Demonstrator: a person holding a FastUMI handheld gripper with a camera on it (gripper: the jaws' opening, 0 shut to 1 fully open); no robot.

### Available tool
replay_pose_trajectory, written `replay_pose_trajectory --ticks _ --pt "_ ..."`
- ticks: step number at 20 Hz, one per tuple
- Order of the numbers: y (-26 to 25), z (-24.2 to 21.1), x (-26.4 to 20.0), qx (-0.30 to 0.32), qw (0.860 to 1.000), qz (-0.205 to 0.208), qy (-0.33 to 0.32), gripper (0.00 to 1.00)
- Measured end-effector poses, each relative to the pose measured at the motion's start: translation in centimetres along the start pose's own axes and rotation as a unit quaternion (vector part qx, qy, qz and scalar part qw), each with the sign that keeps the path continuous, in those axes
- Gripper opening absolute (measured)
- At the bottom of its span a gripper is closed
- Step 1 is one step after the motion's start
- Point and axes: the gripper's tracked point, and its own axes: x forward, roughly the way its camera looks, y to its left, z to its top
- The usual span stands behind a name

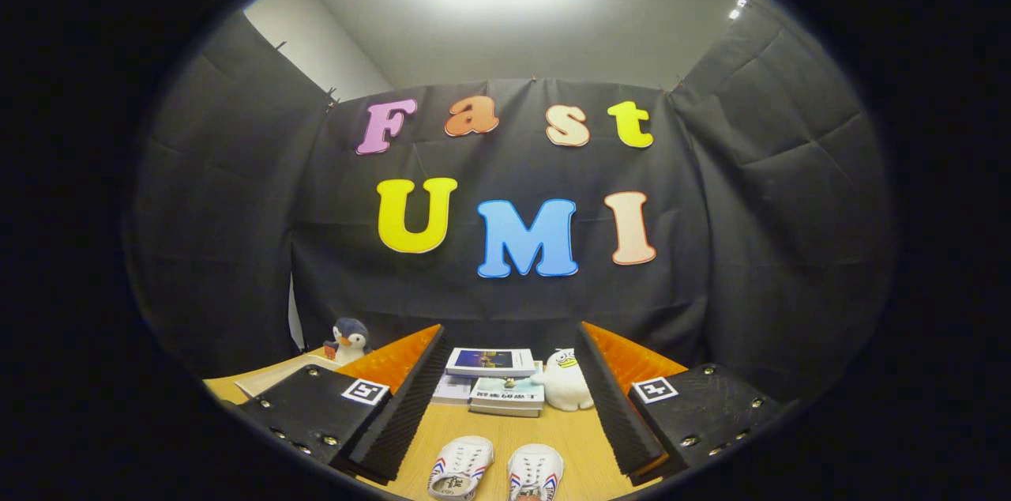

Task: Open the storage box then place both shoes into the box .Put the left shoe in first, then the right shoe, with the right side of both shoes facing outward in a uniform manner.

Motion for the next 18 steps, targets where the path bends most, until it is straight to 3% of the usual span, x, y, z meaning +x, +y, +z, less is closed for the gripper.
replay_pose_trajectory --ticks 7,11,18 --pt "1.6 -1.1 0.2 0.009 1.0 0.021 0.008 0.97" --pt "3.7 -3.1 0.5 0.076 0.995 0.059 0.034 0.97" --pt "7.0 -8.9 0.6 0.224 0.957 0.104 0.149 0.97"
